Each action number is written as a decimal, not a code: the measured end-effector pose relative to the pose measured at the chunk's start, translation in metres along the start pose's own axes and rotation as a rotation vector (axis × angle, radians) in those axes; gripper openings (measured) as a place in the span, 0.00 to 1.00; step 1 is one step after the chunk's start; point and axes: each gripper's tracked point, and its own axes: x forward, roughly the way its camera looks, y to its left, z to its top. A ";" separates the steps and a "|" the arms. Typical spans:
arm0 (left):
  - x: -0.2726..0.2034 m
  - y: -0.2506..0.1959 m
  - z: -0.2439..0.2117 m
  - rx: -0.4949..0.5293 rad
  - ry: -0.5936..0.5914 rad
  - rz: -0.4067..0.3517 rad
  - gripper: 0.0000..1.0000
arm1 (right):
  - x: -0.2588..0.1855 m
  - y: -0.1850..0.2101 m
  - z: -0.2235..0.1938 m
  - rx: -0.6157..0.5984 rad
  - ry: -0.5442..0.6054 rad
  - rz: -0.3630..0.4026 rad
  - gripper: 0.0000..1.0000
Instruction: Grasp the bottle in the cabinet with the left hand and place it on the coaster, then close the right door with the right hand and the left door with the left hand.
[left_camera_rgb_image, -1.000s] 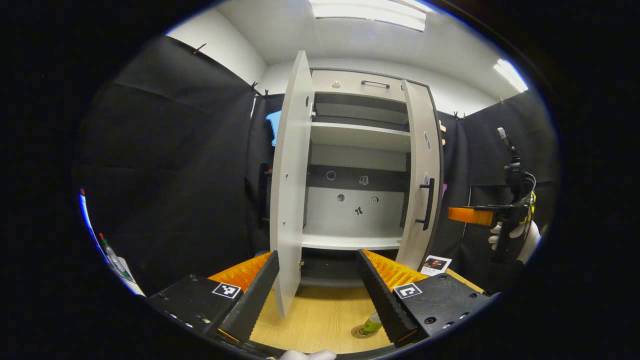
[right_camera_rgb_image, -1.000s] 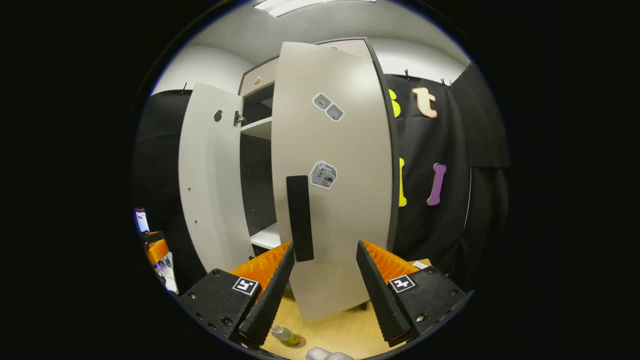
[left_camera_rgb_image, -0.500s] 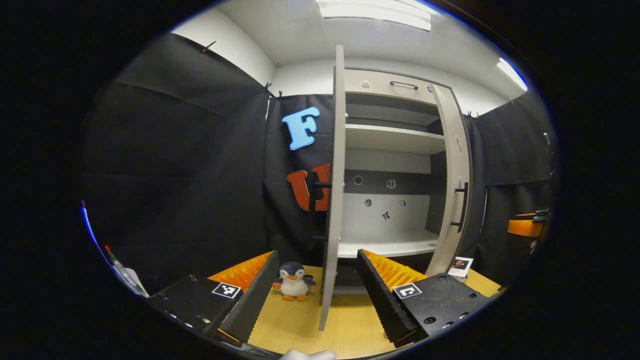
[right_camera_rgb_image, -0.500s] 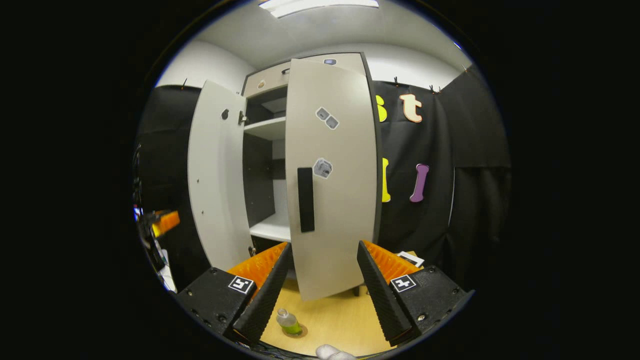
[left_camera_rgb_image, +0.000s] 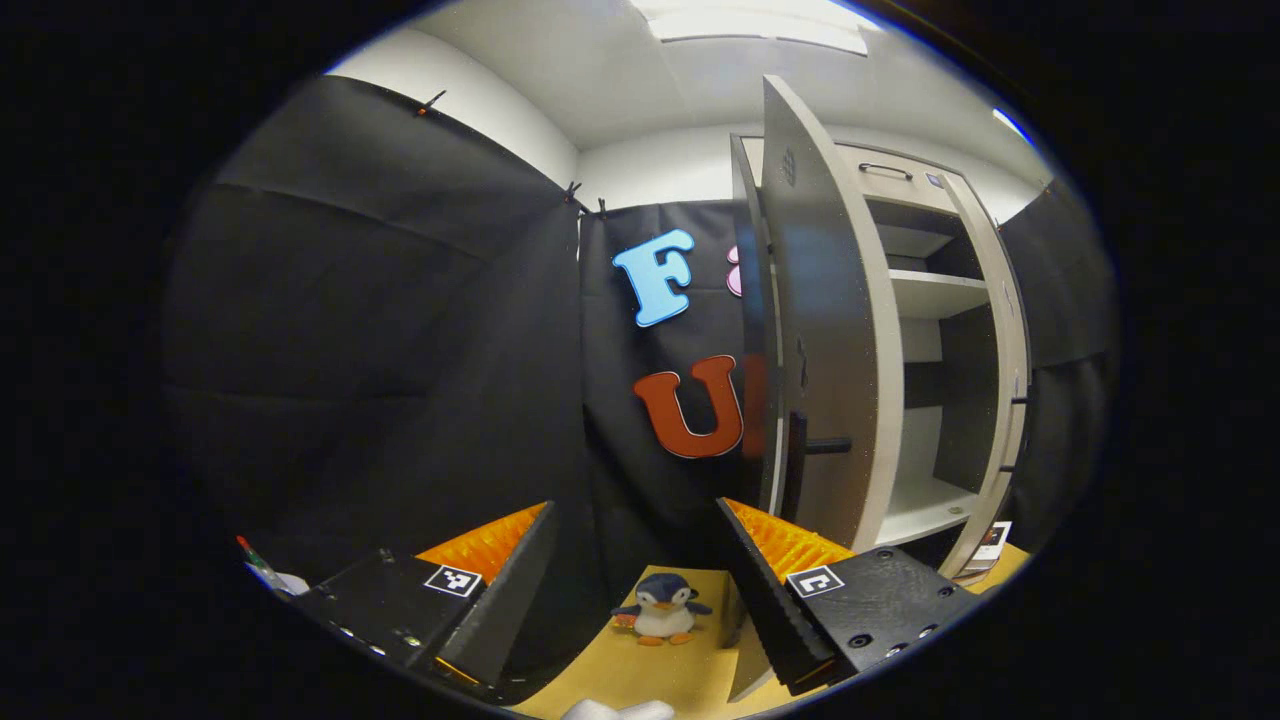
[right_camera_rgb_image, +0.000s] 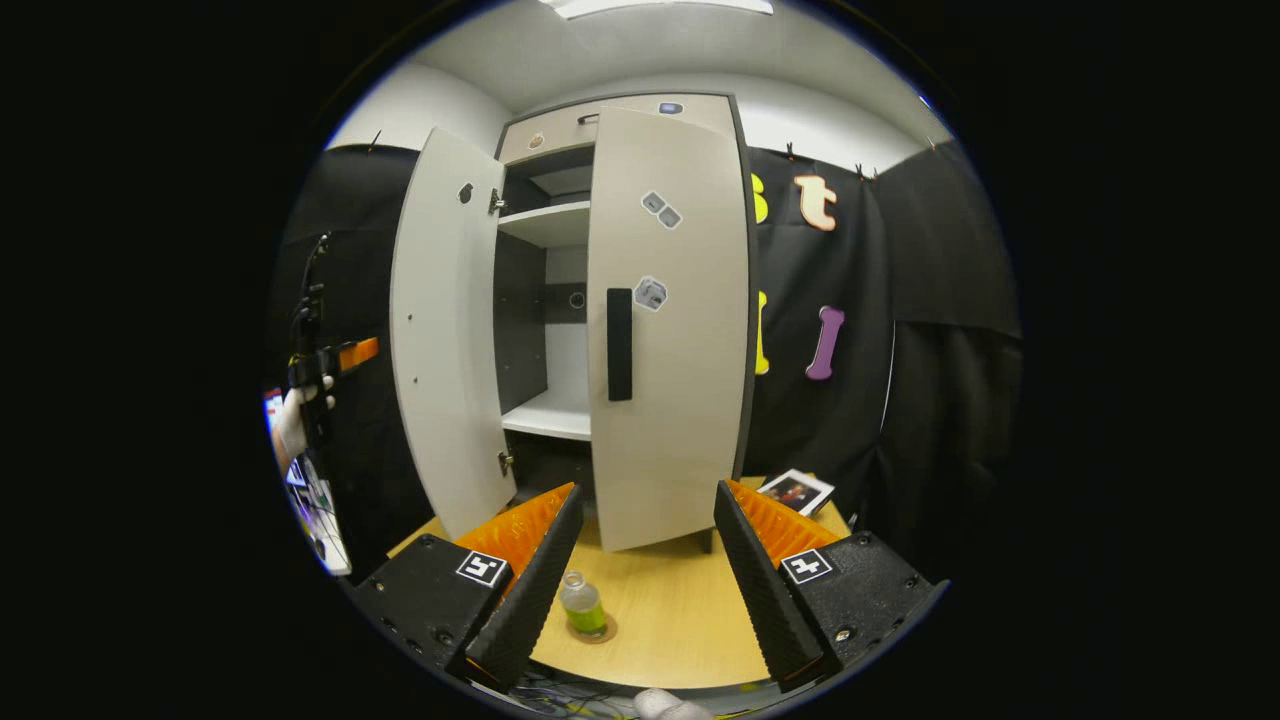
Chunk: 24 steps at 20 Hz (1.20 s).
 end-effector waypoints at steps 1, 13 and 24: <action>0.006 -0.004 0.001 0.002 -0.001 -0.008 0.94 | -0.002 -0.001 -0.002 0.001 0.009 -0.005 0.82; 0.014 -0.036 -0.007 0.045 -0.006 -0.015 0.88 | -0.004 0.002 -0.002 0.027 0.031 0.005 0.82; 0.001 -0.059 -0.006 0.040 0.001 0.021 0.88 | 0.001 -0.016 -0.004 0.037 0.043 0.056 0.82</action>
